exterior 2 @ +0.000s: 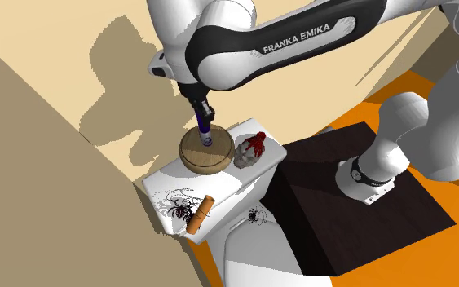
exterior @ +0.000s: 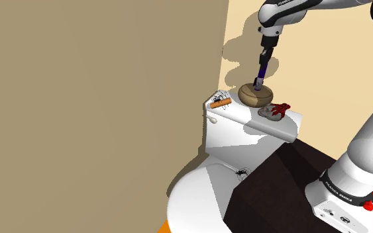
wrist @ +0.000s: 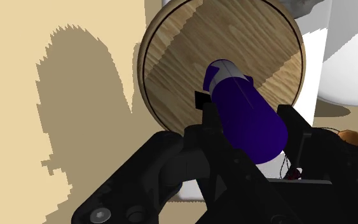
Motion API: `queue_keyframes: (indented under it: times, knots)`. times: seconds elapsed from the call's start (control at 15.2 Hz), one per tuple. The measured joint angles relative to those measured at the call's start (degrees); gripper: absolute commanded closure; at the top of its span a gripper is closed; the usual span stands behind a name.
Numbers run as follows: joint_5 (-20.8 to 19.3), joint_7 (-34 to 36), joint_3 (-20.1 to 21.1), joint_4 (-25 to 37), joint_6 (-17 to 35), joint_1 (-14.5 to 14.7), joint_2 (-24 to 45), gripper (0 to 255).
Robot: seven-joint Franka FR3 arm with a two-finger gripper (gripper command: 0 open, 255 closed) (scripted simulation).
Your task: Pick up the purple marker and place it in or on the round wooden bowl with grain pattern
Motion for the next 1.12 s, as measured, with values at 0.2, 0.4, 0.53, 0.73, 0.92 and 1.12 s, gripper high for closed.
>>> queue_keyframes:
  times: [0.2, 0.4, 0.53, 0.73, 0.92, 1.12]
  knots:
    - [0.04, 0.02, 0.02, -0.25, 0.41, 0.01, 0.14, 255]
    - [0.04, 0.02, 0.02, -0.28, 0.46, 0.01, 0.16, 255]
    - [0.04, 0.02, 0.02, -0.29, 0.47, 0.01, 0.15, 0]
    - [0.04, 0.02, 0.02, -0.29, 0.47, 0.01, 0.15, 0]
    - [-0.02, 0.06, 0.03, 0.44, -0.46, 0.04, -0.09, 0]
    - [-0.04, -0.10, -0.03, 4.72, -4.85, -0.01, -0.25, 0]
